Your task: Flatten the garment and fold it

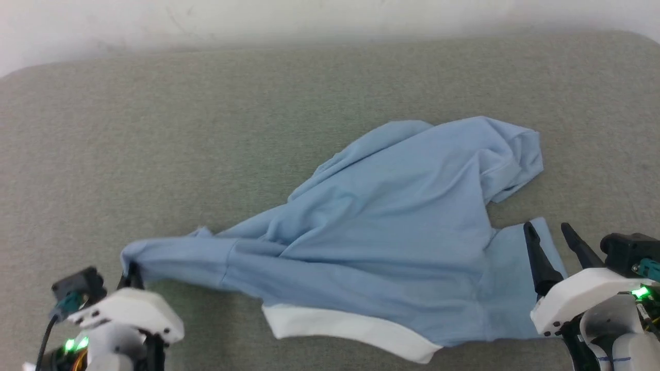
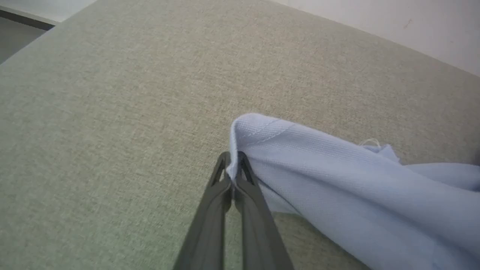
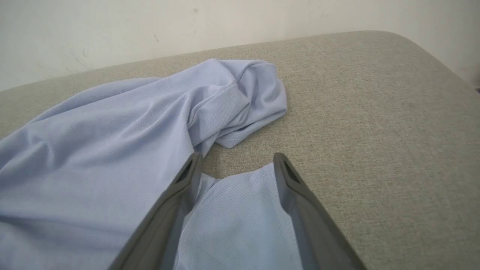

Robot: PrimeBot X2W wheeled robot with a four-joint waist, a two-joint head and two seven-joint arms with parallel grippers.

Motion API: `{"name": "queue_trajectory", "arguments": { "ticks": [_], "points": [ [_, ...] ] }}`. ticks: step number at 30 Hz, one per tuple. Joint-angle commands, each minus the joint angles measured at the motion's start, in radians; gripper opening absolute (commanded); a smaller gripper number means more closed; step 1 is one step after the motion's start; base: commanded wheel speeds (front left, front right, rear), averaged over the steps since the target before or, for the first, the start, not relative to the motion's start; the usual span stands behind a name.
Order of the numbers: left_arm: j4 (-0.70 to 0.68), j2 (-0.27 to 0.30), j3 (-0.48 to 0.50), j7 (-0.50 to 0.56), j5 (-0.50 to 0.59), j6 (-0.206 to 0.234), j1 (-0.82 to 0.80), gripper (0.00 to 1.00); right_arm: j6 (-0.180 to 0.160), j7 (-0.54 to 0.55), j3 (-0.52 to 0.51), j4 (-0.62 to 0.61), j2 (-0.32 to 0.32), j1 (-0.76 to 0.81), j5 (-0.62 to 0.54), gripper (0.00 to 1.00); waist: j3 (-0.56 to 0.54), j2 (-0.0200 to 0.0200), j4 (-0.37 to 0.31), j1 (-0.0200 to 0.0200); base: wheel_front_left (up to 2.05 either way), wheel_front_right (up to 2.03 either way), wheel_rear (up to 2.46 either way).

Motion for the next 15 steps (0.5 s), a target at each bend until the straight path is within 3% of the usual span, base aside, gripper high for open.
{"name": "queue_trajectory", "arguments": {
  "ticks": [1, 3, 4, 5, 6, 10, 15],
  "points": [
    [-0.004, 0.005, 0.018, -0.007, -0.011, 0.010, 0.026, 0.00, -0.001, 0.007, -0.002, -0.004, 0.001, -0.003, -0.010, 1.00, -0.011, 0.0000, 0.023, -0.0001, 0.00, 0.00, 0.00],
    [-0.003, 0.001, 0.034, -0.019, -0.029, 0.008, 0.056, 0.00, -0.001, 0.018, -0.004, -0.009, 0.001, 0.001, -0.015, 1.00, -0.014, 0.0000, 0.031, -0.0001, 0.00, 0.00, 0.00],
    [-0.005, -0.008, 0.041, -0.031, -0.044, 0.000, 0.066, 0.27, -0.001, 0.023, -0.005, -0.012, 0.001, 0.003, -0.019, 1.00, -0.015, 0.0000, 0.033, -0.0001, 0.00, 0.00, 0.00],
    [-0.006, -0.018, 0.047, -0.043, -0.061, -0.010, 0.075, 0.80, -0.001, 0.028, -0.006, -0.015, 0.001, 0.005, -0.021, 1.00, -0.016, 0.0000, 0.035, -0.0001, 0.00, 0.00, 0.00],
    [-0.006, -0.029, 0.048, -0.050, -0.078, -0.026, 0.083, 1.00, -0.001, 0.033, -0.007, -0.017, 0.001, 0.007, -0.023, 1.00, -0.018, 0.0000, 0.036, -0.0001, 0.00, 0.00, 0.00],
    [-0.014, -0.050, 0.063, -0.122, -0.117, -0.077, 0.109, 1.00, -0.001, 0.063, -0.018, -0.024, 0.001, 0.020, -0.030, 1.00, -0.028, 0.0000, 0.037, -0.0001, 0.00, 0.00, 0.00],
    [-0.065, -0.052, 0.063, -0.272, -0.079, -0.113, 0.133, 1.00, -0.001, 0.133, -0.040, -0.020, 0.001, 0.051, -0.032, 1.00, -0.045, 0.0000, 0.038, -0.0001, 0.00, 0.00, 0.00]
  ]
}}
